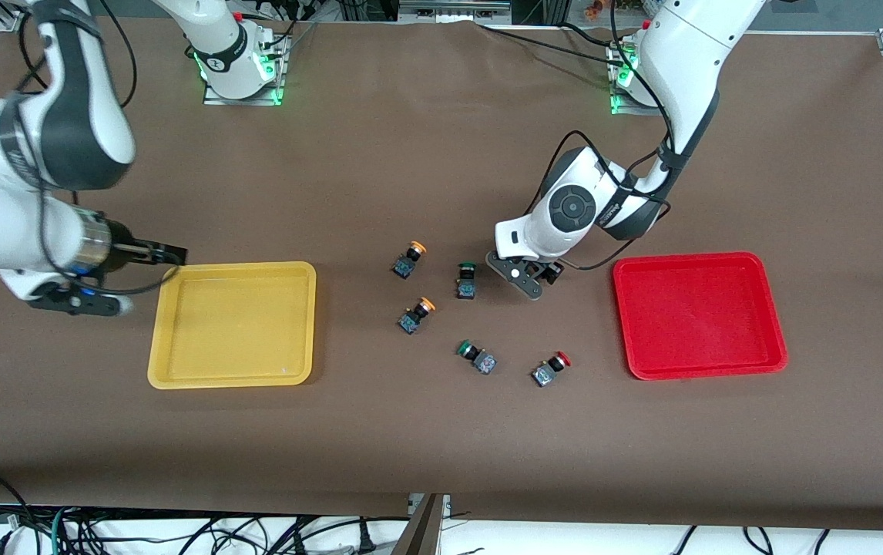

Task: Place red and yellow buttons in trays
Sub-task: 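Grasp a red button with the left gripper while the right gripper reaches buttons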

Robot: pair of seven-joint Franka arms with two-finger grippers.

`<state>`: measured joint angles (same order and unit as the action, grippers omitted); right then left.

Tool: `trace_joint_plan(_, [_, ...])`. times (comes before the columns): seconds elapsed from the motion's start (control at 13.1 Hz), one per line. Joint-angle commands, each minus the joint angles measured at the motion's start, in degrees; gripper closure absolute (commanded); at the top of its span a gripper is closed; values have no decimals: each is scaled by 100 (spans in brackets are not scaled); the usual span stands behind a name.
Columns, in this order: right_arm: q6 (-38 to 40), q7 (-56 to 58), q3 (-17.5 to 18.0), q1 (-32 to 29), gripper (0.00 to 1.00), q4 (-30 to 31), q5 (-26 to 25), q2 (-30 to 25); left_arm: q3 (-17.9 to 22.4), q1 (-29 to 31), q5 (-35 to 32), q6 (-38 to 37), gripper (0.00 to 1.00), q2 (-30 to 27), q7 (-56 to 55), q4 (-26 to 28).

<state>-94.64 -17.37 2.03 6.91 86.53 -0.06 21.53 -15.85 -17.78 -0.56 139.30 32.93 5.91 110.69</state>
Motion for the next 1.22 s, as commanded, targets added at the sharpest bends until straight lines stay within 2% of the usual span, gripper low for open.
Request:
trace_joint_plan(0.0, [-360, -852, -27, 397, 0, -66, 155, 280, 64, -76, -241, 193, 0, 29, -19, 49])
trace_joint_plan(0.46, [-1520, -3191, -27, 1540, 0, -66, 191, 1010, 64, -76, -383, 378, 0, 178, -19, 40])
trace_joint_plan(0.54, [-1740, -3507, -27, 1689, 0, -66, 191, 1159, 64, -76, -392, 414, 5, 178, -2, 49])
trace_joint_plan(0.61, [-1942, -3780, -27, 1856, 0, -66, 191, 1282, 64, -76, -575, 414, 32, 178, -2, 49])
trace_joint_plan(0.69, [-2136, -4061, -27, 2014, 0, -49, 191, 1423, 64, -76, -716, 414, 48, 178, -11, 49])
trace_joint_plan(0.92, [-2655, -4836, -27, 2402, 0, -49, 191, 1748, 55, -67, -726, 414, 69, 178, -11, 49])
trace_joint_plan(1.15, [-3033, -5241, -27, 2701, 0, 4, 191, 2012, 64, -67, -726, 414, 78, 170, -11, 49])
